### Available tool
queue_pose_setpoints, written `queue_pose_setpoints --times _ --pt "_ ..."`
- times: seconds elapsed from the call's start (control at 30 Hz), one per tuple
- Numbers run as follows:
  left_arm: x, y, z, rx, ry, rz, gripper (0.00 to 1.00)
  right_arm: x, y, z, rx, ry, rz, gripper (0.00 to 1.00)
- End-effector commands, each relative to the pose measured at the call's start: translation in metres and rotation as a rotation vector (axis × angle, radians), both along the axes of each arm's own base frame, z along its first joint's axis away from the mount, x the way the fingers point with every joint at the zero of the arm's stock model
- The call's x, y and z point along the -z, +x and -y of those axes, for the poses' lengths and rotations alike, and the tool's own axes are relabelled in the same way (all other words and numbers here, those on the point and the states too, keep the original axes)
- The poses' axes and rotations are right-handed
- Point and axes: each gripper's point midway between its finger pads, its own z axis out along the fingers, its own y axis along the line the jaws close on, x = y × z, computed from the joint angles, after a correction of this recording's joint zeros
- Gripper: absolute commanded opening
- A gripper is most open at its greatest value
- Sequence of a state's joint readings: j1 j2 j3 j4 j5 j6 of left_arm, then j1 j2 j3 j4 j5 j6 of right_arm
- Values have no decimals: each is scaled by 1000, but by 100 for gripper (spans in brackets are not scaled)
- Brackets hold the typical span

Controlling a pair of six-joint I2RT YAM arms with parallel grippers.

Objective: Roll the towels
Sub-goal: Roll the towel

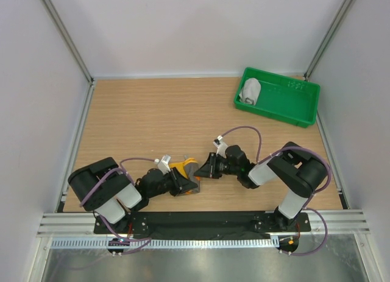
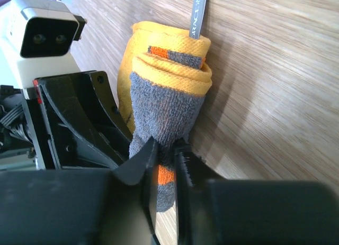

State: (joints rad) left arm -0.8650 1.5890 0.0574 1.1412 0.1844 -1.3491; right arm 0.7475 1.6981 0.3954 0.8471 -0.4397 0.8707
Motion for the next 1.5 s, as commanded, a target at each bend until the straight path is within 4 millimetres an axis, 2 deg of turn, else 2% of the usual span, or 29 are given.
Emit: queue_pose_setpoints --times 0.0,0.03,0.1,0.13,0.2,0.23,0.27,0.3,0.33,0.37,0.4,0.43,0.47,0.5,0.53,0.57,0.63,0.7,0.73,0.77,0.8,0.93,1.03,1.33,1.47 --pt "0 -5 0 42 6 29 4 -16 1 -9 -13 63 49 5" --pt "0 -4 1 47 12 34 7 -15 3 -8 -3 51 49 1" --pt "2 -4 1 58 36 47 16 -18 5 -6 4 31 66 1" --pt "9 -6 -1 68 71 26 21 -8 5 0 23 -27 37 1" --pt "8 -6 -1 83 92 46 25 -14 12 4 42 -69 71 1" --pt "10 -6 -3 81 105 47 28 1 5 14 45 -159 19 1" --pt "14 -6 -4 86 137 40 32 3 6 20 61 -208 11 1" --pt "10 -5 -4 89 145 53 34 -5 21 23 121 -253 44 1" --pt "21 -8 -11 100 217 42 38 8 13 36 120 -352 -1 1" --pt "25 -9 -15 108 259 38 40 9 15 42 138 -395 -6 1" --pt "8 -2 -6 111 251 87 41 0 23 42 166 -419 16 1" --pt "7 -1 -7 127 299 128 43 4 19 51 171 -473 -6 1" --pt "23 -3 -23 117 416 95 44 7 15 57 178 -517 -26 1" --pt "1 8 -15 99 415 158 45 3 21 59 202 -541 -15 1" --pt "1 2 -16 138 467 186 46 6 12 64 193 -581 -44 1" --pt "4 9 -29 97 564 202 47 6 15 67 211 -610 -40 1" --pt "-16 12 -21 100 590 267 48 4 11 66 211 -650 -44 1" --pt "-14 13 -31 96 692 302 48 -2 12 60 211 -663 -38 1" --pt "-22 17 -26 88 704 331 48 -2 10 63 214 -689 -41 1" --pt "-23 10 -22 112 724 355 48 -2 7 59 204 -701 -40 1" --pt "-27 15 -22 91 752 387 48 -8 10 55 210 -696 -34 1" --pt "-34 8 -9 106 822 476 50 -12 8 52 214 -720 -51 1" --pt "-50 5 13 105 830 546 50 -14 7 47 213 -718 -66 1" --pt "-54 -4 49 154 911 651 51 -12 4 38 209 -704 -110 1" --pt "-49 -3 53 160 970 677 52 -13 1 35 196 -695 -112 1"
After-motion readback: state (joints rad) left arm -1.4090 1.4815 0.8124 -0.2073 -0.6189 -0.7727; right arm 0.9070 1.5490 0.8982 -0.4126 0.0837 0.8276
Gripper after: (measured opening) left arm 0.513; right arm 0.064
